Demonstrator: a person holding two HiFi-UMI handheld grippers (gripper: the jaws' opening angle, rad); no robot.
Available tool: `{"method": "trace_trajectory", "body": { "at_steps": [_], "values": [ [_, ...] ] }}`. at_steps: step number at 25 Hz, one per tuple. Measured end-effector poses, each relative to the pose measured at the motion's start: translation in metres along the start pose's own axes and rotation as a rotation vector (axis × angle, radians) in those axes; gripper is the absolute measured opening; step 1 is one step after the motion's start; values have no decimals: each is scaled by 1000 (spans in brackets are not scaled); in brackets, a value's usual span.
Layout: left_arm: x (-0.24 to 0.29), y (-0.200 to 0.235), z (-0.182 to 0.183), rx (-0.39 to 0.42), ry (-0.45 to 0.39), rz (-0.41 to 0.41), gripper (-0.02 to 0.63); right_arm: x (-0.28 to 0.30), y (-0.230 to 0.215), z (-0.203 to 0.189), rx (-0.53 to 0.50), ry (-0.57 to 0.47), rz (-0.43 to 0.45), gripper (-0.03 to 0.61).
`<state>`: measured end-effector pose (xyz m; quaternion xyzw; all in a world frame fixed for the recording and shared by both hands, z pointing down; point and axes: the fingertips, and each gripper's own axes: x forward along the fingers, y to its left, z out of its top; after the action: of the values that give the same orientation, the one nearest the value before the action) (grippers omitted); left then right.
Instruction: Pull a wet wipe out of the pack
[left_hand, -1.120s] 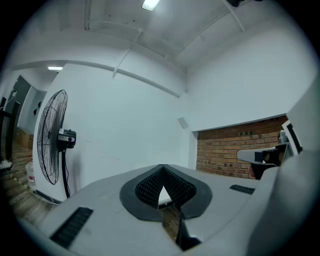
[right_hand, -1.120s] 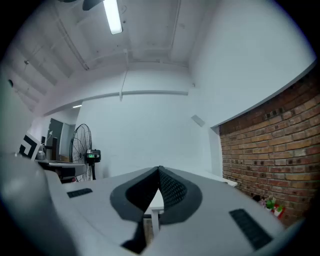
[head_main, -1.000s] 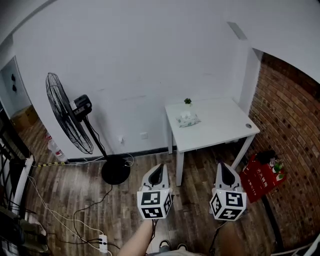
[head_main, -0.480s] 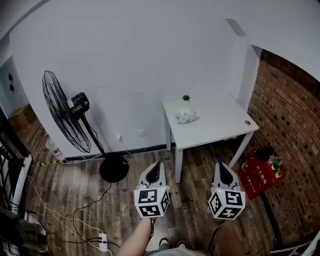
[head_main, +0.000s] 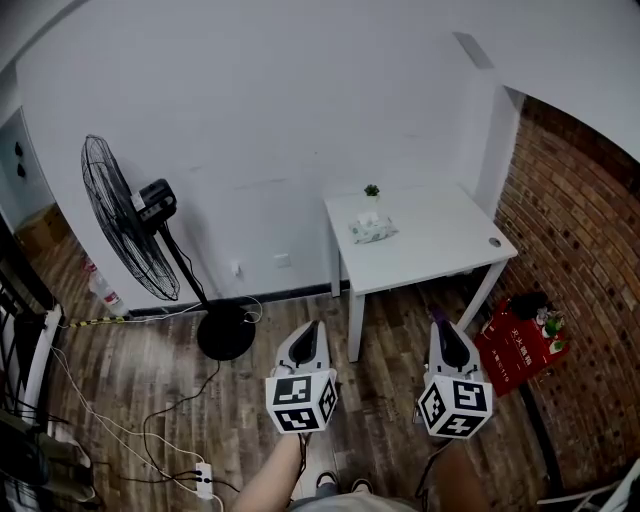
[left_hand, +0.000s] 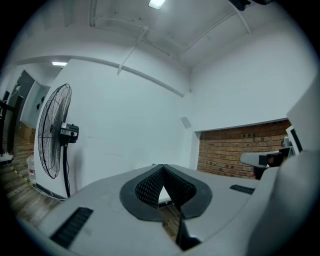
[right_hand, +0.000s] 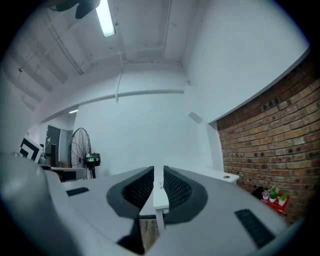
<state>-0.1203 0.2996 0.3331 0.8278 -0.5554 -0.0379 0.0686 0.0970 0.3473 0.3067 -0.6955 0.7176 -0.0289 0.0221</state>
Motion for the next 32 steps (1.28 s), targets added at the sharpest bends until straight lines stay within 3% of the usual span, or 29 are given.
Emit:
{"method": "trace_trajectory", "body": {
  "at_steps": [15, 32],
  "values": [
    [1, -9, -6, 2, 8, 38, 3, 0, -22, -3, -10, 14, -12, 175],
    [8, -25, -13, 23, 28, 124, 3, 4, -72, -7, 46, 22, 15, 167]
  ]
}}
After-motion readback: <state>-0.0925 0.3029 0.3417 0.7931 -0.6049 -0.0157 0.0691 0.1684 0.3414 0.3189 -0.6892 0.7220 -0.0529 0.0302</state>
